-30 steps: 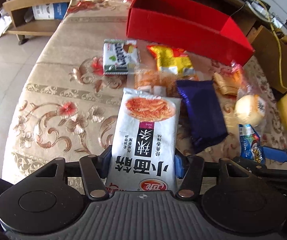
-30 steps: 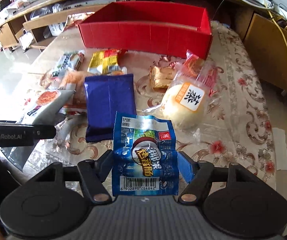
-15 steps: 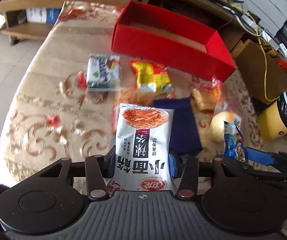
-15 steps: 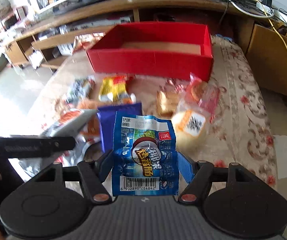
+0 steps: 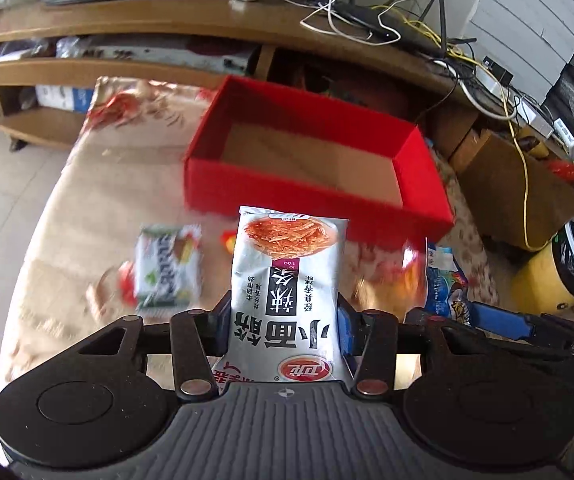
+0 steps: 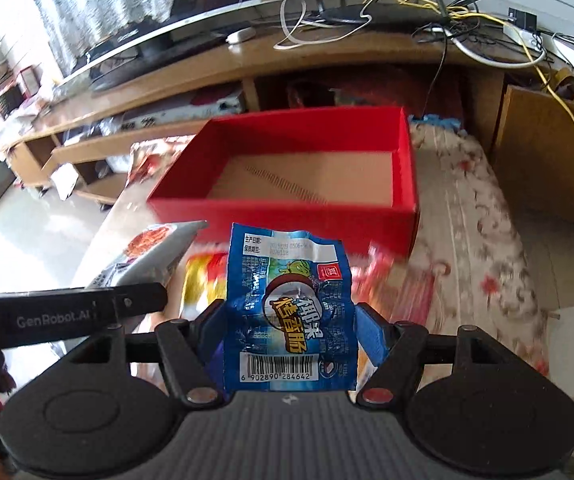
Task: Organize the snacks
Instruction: 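Lift both held packets and carry them over the red box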
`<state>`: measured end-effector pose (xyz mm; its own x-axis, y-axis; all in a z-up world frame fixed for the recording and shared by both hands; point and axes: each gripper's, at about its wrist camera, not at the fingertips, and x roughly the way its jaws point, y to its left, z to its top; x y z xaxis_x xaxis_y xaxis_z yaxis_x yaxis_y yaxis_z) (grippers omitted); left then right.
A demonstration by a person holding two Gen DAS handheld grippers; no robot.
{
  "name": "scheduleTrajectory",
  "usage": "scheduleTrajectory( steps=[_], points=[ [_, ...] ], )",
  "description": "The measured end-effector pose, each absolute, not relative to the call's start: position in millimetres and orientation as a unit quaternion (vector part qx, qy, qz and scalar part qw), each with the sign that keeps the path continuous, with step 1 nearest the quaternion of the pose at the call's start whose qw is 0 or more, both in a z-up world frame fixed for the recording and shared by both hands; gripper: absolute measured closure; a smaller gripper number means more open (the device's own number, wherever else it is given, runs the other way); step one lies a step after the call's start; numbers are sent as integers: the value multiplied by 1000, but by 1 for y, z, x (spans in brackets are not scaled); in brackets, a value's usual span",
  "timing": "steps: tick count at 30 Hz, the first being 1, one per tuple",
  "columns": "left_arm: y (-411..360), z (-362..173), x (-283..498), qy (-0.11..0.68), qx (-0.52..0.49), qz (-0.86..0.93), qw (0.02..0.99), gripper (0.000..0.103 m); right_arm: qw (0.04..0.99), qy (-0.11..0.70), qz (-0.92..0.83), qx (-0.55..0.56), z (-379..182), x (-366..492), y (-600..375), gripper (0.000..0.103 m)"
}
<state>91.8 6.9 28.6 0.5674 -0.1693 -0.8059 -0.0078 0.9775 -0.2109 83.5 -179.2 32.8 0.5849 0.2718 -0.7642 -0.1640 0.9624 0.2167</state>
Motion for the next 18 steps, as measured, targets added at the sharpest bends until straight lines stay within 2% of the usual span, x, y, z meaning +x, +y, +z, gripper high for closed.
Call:
scheduleTrajectory(
  steps=[18],
  points=[
    [-18, 29, 204, 439, -68, -22, 896, 50, 901, 422, 77, 64, 33, 204, -185, 34]
  ],
)
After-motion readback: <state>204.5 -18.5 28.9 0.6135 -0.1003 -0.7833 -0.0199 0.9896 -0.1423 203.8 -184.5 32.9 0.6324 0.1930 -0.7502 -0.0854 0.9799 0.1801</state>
